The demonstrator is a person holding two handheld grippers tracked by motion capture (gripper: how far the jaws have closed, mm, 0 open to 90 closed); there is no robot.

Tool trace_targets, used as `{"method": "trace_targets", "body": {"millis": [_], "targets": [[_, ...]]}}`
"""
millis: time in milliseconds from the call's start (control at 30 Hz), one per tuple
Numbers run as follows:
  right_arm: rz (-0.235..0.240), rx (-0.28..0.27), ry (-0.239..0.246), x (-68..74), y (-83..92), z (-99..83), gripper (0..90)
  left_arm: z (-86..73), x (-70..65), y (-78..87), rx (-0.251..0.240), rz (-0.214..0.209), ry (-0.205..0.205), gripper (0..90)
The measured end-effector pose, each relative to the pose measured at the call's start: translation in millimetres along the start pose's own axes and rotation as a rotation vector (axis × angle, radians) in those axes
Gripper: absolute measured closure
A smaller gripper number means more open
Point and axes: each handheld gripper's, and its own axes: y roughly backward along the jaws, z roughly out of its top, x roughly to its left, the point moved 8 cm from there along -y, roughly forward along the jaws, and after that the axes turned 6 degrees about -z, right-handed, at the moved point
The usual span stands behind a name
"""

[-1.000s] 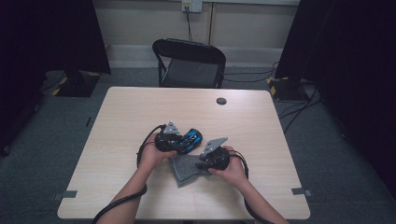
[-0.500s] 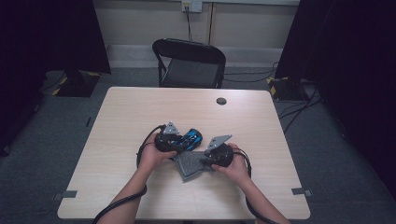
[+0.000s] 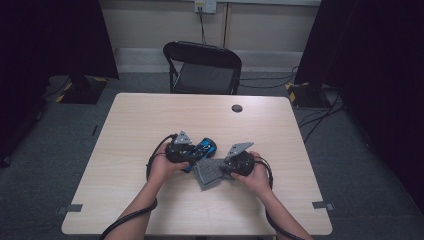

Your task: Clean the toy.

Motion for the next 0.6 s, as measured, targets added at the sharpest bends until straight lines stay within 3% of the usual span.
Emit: {"method": "trace_targets", "body": {"millis": [600], "targets": [[-0.048, 0.0, -0.044, -20.9, 3.6, -6.5, 73.5, 0.2, 0.0, -0.3, 0.002, 0.0, 0.0, 48.9]]}}
